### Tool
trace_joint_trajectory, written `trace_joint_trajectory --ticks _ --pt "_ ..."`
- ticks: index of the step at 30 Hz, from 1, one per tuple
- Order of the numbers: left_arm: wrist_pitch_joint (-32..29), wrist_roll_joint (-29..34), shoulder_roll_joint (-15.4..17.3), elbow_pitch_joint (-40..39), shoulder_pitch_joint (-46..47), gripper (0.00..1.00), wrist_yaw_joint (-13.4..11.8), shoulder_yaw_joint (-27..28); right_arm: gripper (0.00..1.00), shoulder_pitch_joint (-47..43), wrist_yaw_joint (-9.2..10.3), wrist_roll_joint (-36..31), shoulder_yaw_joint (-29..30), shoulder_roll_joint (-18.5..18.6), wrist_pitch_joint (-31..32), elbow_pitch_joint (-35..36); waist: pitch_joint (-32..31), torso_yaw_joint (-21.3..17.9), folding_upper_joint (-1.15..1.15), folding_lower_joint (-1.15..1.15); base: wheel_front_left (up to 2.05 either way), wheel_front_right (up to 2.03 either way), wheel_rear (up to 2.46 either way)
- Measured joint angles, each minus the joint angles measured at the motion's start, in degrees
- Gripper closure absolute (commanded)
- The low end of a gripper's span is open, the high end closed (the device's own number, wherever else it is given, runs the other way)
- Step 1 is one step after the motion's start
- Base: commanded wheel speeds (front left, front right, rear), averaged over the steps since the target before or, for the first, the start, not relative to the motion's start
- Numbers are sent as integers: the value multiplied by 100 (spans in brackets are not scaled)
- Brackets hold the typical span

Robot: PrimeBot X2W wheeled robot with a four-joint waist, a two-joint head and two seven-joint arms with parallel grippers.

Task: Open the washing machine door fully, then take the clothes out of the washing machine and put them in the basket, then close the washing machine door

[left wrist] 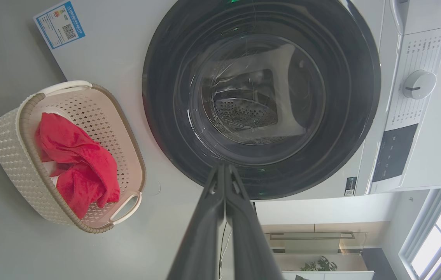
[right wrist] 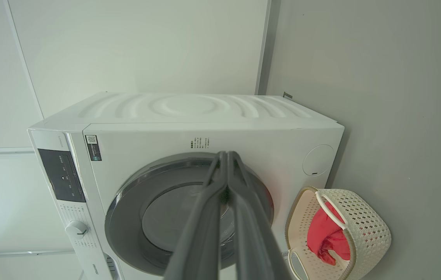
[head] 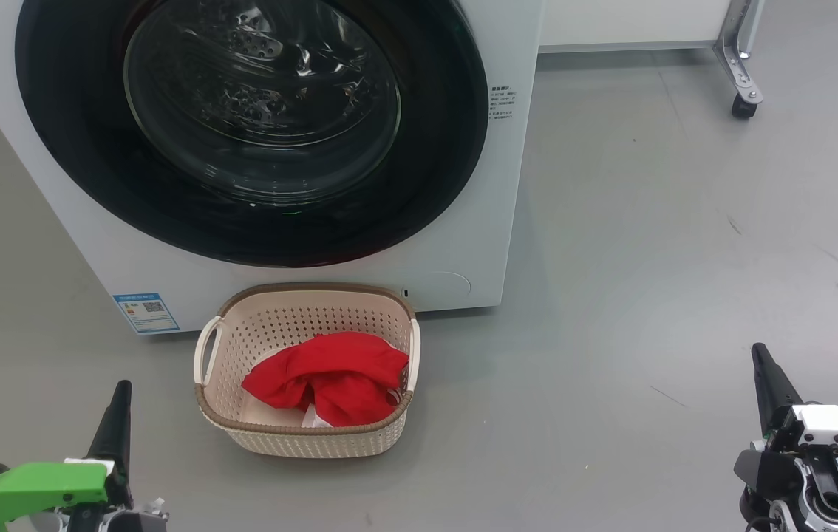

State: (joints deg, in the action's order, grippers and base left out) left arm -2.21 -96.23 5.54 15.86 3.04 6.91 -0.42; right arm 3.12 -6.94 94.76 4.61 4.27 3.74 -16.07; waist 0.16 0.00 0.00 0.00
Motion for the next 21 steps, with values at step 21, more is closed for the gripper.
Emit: trace_joint_trajectory --ticks 21 --pt "-24 1 -18 -7 1 100 1 12 100 0 0 -1 11 -7 2 3 1 0 0 0 0 0 0"
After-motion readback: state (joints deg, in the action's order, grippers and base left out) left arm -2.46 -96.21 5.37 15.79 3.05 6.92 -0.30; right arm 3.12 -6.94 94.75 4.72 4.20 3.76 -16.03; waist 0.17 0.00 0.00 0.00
